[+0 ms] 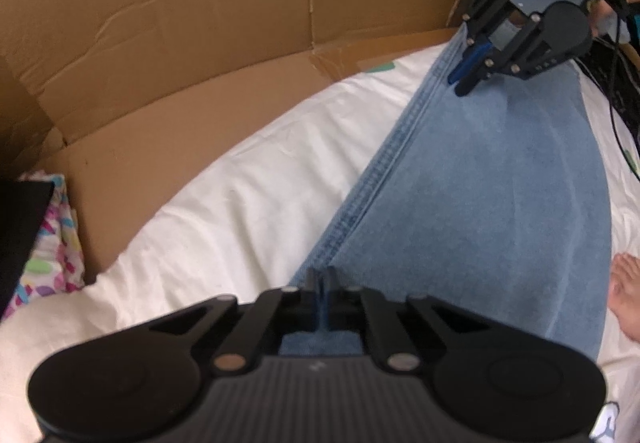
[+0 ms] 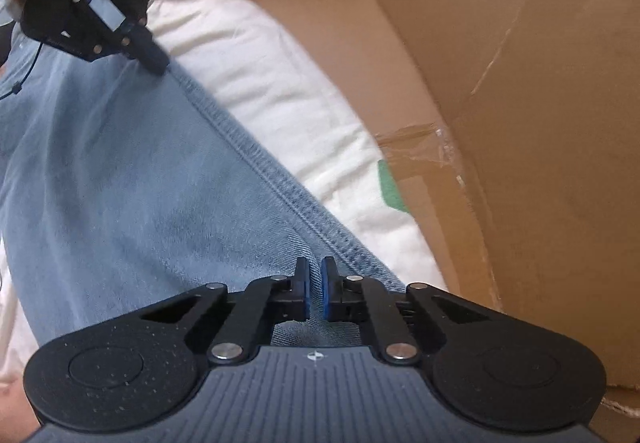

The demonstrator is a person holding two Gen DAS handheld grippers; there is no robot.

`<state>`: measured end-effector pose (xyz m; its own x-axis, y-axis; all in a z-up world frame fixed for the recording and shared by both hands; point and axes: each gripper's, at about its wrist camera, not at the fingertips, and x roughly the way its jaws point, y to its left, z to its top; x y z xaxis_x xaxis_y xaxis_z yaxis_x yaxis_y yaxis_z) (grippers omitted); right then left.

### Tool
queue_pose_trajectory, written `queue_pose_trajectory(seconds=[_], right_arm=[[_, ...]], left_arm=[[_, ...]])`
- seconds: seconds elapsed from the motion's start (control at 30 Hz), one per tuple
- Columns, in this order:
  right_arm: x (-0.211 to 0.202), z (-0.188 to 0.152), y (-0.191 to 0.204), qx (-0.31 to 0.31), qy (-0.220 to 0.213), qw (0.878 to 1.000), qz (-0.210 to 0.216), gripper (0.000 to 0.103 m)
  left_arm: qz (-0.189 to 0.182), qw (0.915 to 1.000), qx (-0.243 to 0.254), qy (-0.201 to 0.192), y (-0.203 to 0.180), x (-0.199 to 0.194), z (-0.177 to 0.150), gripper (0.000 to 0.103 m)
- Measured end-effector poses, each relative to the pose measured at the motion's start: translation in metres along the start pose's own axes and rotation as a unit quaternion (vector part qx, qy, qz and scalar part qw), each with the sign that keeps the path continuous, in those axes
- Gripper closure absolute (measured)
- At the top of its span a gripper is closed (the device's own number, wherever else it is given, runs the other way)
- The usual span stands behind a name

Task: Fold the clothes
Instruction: 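Hold the jeans with the left gripper while the right gripper opens and releases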

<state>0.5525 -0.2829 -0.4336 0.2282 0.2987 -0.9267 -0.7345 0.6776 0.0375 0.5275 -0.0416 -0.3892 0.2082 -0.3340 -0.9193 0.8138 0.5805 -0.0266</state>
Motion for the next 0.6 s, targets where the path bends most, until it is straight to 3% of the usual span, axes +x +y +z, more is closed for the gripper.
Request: queue_pose_trajectory(seconds=[0.2,0.43,0.6], right_arm=[[-0.013,0.0,0.008,0.012,-0.035,0.998,-0.049,0.103],[-0.005,0.003,0.01,0.027,-0.043,0.995,-0.084,0.103],[0.016,0.005,0.008,0.048,-0.038,0.993,-0.098,0.1]], left_arm=[[0.017,0.9994,-0.002,-0.029,0.001,-0.015,0.003,0.103],[0.025,0.9995,-0.005,-0.02,0.003,-0.004,0.004,0.103],[0.031,0.9986,-0.042,-0.005,0.009,0.012,0.003,0.101]])
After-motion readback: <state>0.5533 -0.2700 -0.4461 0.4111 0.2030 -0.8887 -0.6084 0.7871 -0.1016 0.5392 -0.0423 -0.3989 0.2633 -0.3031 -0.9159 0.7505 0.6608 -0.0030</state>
